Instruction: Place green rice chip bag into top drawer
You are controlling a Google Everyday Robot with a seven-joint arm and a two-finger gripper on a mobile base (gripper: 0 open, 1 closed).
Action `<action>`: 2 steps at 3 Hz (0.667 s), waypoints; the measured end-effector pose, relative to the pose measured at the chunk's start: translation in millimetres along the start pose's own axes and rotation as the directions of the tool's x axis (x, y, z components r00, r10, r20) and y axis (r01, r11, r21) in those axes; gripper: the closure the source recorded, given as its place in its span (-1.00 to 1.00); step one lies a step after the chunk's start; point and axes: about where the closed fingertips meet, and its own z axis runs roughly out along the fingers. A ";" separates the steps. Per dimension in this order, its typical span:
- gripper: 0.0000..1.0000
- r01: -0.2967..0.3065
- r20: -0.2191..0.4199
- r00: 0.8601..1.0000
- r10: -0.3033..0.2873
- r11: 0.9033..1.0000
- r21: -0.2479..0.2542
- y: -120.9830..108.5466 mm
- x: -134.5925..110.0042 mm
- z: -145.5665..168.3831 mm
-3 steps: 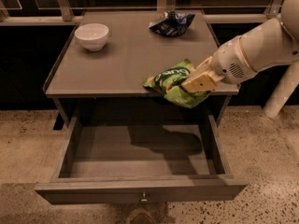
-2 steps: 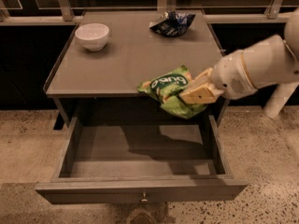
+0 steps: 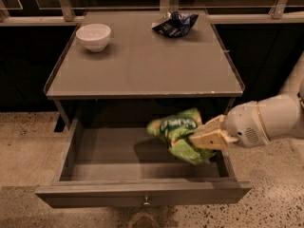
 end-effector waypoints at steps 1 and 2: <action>1.00 -0.046 0.022 0.999 0.046 0.999 -0.020 -8.9 25.2 10.0; 1.00 -0.085 0.029 0.996 0.087 0.995 -0.046 -41.9 47.7 32.1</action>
Offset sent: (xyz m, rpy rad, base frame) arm 0.0537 -0.0288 -0.1137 0.0953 0.1209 -0.0363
